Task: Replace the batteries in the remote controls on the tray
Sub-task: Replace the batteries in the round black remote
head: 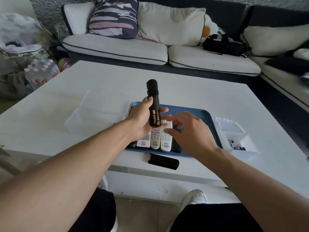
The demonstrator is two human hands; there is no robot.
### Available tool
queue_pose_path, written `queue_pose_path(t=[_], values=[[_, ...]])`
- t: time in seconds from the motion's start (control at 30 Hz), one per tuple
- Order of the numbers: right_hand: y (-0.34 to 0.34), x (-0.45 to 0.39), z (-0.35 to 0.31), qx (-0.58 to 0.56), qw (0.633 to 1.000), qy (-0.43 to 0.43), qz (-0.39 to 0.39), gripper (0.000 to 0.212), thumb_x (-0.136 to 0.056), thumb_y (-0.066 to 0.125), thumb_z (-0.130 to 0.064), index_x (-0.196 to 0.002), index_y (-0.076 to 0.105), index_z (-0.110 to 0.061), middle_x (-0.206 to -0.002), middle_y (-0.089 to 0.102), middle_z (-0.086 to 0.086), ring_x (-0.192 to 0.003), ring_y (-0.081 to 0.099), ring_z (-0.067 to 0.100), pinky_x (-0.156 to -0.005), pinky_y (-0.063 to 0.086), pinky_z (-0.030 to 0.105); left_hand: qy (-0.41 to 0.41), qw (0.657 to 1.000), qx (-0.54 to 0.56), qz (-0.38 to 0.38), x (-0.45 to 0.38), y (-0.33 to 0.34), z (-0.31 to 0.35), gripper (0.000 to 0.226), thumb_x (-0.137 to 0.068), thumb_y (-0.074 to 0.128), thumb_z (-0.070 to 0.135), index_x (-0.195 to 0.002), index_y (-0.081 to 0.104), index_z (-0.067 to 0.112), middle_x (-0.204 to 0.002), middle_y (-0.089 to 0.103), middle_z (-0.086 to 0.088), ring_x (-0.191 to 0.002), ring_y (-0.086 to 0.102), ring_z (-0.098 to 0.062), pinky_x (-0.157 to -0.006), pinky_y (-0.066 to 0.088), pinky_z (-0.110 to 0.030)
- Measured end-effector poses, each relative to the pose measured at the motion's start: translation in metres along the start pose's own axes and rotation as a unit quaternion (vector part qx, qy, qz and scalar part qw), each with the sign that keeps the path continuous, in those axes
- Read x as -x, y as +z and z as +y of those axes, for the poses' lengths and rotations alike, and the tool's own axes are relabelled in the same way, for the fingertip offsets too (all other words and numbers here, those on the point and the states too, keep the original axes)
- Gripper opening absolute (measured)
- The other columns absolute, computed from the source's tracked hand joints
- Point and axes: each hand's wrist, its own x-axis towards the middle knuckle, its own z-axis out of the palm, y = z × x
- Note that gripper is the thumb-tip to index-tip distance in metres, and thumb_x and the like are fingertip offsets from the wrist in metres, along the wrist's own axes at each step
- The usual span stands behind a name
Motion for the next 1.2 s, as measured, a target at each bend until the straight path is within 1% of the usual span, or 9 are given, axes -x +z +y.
queue_pose_path(t=[0.1, 0.17, 0.23, 0.33, 0.53, 0.7, 0.87, 1.03, 1.2], values=[[0.004, -0.008, -0.005, -0.009, 0.996, -0.085, 0.04, 0.046, -0.083, 0.075, -0.046, -0.127, 0.062, -0.037, -0.114, 0.059, -0.018, -0.108, 0.054, 0.007, -0.075, 0.053, 0.033, -0.003, 1.0, 0.011, -0.016, 0.006, 0.004, -0.001, 0.032, -0.109, 0.035, 0.037, -0.125, 0.055, 0.016, -0.087, 0.071, -0.014, -0.077, 0.072, -0.029, -0.098, 0.05, -0.062], [0.006, -0.011, -0.007, 0.009, 0.994, -0.106, 0.037, 0.056, -0.082, 0.077, -0.044, -0.134, 0.059, -0.031, -0.121, 0.058, -0.015, -0.112, 0.054, 0.01, -0.076, 0.055, 0.036, 0.002, 1.0, 0.019, -0.024, 0.01, 0.006, -0.002, 0.03, -0.11, 0.035, 0.035, -0.119, 0.057, 0.018, -0.089, 0.069, -0.013, -0.069, 0.072, -0.026, -0.082, 0.057, -0.056], [0.006, -0.012, -0.008, 0.024, 0.992, -0.119, 0.045, 0.055, -0.083, 0.076, -0.043, -0.134, 0.06, -0.03, -0.124, 0.058, -0.014, -0.111, 0.055, 0.012, -0.073, 0.055, 0.035, 0.005, 0.999, 0.018, -0.026, 0.014, 0.006, 0.0, 0.029, -0.11, 0.033, 0.033, -0.118, 0.057, 0.019, -0.099, 0.067, -0.014, -0.071, 0.071, -0.025, -0.066, 0.059, -0.046], [0.005, -0.011, -0.011, 0.038, 0.988, -0.136, 0.063, 0.047, -0.082, 0.078, -0.04, -0.127, 0.066, -0.031, -0.122, 0.06, -0.014, -0.108, 0.055, 0.012, -0.069, 0.053, 0.033, -0.002, 0.999, 0.029, -0.019, 0.016, 0.005, 0.002, 0.031, -0.11, 0.032, 0.035, -0.121, 0.056, 0.019, -0.098, 0.067, -0.013, -0.074, 0.071, -0.023, -0.061, 0.057, -0.038], [0.002, -0.011, -0.015, 0.073, 0.986, -0.141, 0.053, 0.045, -0.084, 0.076, -0.039, -0.127, 0.066, -0.032, -0.122, 0.061, -0.012, -0.108, 0.054, 0.015, -0.067, 0.044, 0.026, 0.0, 1.0, 0.024, -0.009, 0.02, 0.006, 0.003, 0.036, -0.11, 0.033, 0.034, -0.135, 0.052, 0.017, -0.09, 0.068, -0.011, -0.064, 0.069, -0.02, -0.048, 0.053, -0.028], [-0.001, -0.012, -0.018, 0.101, 0.984, -0.145, 0.026, 0.043, -0.085, 0.074, -0.042, -0.127, 0.066, -0.033, -0.122, 0.06, -0.012, -0.112, 0.051, 0.016, -0.069, 0.038, 0.024, -0.005, 1.0, 0.007, -0.01, 0.022, 0.006, 0.002, 0.038, -0.11, 0.034, 0.031, -0.138, 0.053, 0.015, -0.093, 0.07, -0.011, -0.068, 0.069, -0.024, -0.046, 0.054, -0.032], [-0.009, -0.012, -0.024, 0.059, 0.99, -0.132, -0.003, 0.037, -0.08, 0.078, -0.041, -0.113, 0.069, -0.028, -0.111, 0.059, -0.01, -0.107, 0.049, 0.013, -0.073, 0.05, 0.031, -0.016, 0.999, -0.023, -0.018, 0.025, 0.004, -0.001, 0.032, -0.109, 0.039, 0.028, -0.132, 0.058, 0.016, -0.075, 0.073, -0.005, -0.058, 0.071, -0.02, -0.048, 0.055, -0.032], [-0.006, -0.018, -0.022, -0.003, 0.994, -0.09, -0.059, 0.059, -0.068, 0.09, -0.035, -0.117, 0.06, -0.021, -0.107, 0.053, -0.008, -0.102, 0.052, 0.012, -0.086, 0.048, 0.028, -0.024, 0.997, -0.06, -0.031, 0.028, 0.003, -0.002, 0.023, -0.109, 0.041, 0.029, -0.111, 0.063, 0.021, -0.067, 0.07, -0.003, -0.054, 0.068, -0.017, -0.046, 0.052, -0.024], [-0.004, -0.023, -0.022, -0.05, 0.987, 0.0, -0.153, 0.061, -0.068, 0.091, -0.03, -0.108, 0.047, -0.019, -0.1, 0.055, -0.009, -0.089, 0.057, 0.011, -0.069, 0.045, 0.019, -0.018, 0.994, -0.101, -0.026, 0.026, 0.005, -0.008, 0.027, -0.109, 0.042, 0.03, -0.097, 0.066, 0.028, -0.07, 0.066, -0.001, -0.056, 0.067, -0.014, -0.052, 0.049, -0.023]])
